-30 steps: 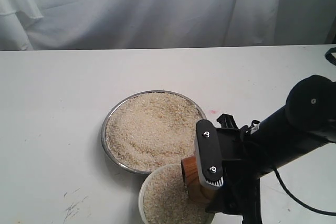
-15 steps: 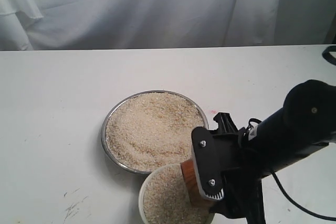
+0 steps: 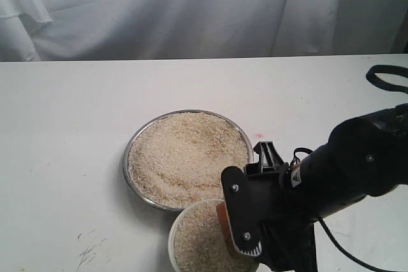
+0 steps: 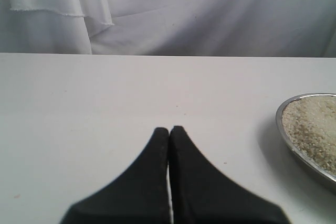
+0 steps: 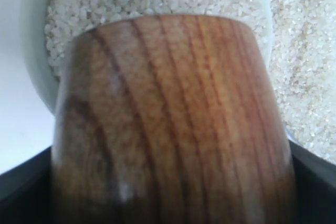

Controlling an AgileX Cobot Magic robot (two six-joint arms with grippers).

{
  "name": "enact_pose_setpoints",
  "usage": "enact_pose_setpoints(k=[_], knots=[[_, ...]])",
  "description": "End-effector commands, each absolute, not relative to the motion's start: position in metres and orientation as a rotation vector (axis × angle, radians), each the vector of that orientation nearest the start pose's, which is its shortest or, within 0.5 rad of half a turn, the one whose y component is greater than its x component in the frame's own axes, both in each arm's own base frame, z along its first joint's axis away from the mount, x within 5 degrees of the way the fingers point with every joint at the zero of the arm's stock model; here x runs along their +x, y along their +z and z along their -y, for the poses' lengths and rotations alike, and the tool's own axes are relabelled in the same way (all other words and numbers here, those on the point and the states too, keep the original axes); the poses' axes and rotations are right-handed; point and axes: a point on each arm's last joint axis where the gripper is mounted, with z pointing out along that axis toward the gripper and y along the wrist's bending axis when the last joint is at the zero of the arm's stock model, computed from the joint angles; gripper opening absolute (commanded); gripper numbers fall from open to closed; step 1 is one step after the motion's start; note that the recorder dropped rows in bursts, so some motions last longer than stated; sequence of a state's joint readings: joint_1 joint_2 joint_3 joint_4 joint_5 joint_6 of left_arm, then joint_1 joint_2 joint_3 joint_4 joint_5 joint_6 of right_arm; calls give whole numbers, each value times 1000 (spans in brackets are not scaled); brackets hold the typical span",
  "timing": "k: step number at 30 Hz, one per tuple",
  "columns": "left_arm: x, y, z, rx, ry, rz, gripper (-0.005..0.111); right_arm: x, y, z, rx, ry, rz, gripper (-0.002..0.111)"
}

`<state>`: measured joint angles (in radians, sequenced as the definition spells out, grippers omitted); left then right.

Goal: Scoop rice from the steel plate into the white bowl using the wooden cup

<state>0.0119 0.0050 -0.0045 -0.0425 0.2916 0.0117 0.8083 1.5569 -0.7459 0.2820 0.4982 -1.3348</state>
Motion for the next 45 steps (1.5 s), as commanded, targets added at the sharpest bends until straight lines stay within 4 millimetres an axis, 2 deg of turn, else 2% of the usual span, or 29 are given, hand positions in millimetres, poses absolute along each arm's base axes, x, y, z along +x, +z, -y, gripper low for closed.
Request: enact_pose_setpoints(k=[1, 11, 20, 22, 33, 41, 45], knots=[[55, 187, 1, -30, -27, -1768, 0, 185, 185, -210, -2203, 91, -1556, 0], [55, 187, 1, -30, -27, -1768, 0, 184, 185, -207, -2285, 67, -1547, 0], [55, 187, 1, -30, -27, -1768, 0, 177, 185, -212, -2364, -67, -1461, 0], [55, 187, 1, -30, -27, -1768, 0, 177, 185, -213, -2342, -73, -1488, 0], [55, 187, 1, -30, -27, -1768, 0, 185, 202, -219, -2345, -101, -1494, 0], [55, 187, 1, -30, -27, -1768, 0, 186, 204, -216, -2397, -154, -1472, 0], [55, 187, 1, -30, -27, -1768, 0, 179, 205, -223, -2420, -150, -1432, 0]])
